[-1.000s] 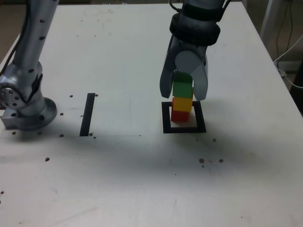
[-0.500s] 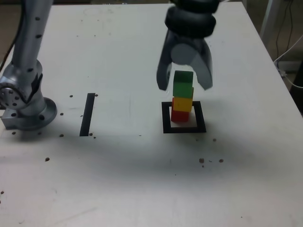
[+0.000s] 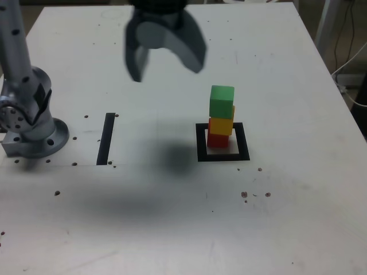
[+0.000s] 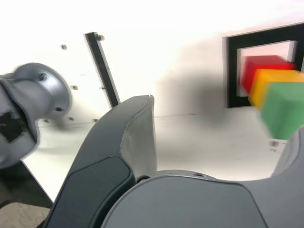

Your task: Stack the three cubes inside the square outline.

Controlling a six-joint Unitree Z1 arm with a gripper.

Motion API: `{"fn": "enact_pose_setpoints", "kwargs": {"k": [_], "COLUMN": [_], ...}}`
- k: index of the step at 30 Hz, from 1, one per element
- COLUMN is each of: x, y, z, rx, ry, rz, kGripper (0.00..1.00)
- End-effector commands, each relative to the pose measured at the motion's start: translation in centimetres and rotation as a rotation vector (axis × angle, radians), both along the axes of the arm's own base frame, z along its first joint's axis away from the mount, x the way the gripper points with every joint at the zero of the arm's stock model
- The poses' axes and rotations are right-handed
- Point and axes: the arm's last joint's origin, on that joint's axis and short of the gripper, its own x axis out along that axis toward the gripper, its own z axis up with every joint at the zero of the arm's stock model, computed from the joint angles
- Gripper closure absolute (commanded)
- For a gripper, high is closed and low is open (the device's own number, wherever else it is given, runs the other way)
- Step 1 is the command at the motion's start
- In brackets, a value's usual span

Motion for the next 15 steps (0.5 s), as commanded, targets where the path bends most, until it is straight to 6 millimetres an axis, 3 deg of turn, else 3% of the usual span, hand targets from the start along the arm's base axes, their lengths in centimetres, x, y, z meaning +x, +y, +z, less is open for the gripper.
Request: {"fn": "enact_pose_setpoints", "kwargs": {"k": [1, 8, 15], "x": [-2.4, -7.5, -9.7], "y": [0.3, 0.6, 0.6], "z": [-0.3, -2.9, -6.5], "rx": [0.007, -0.002, -0.022], "ry": [0.009, 0.029, 0.042], "rz": [0.009, 0.035, 0.050], "kGripper": [0.00, 0.00, 0.00]}}
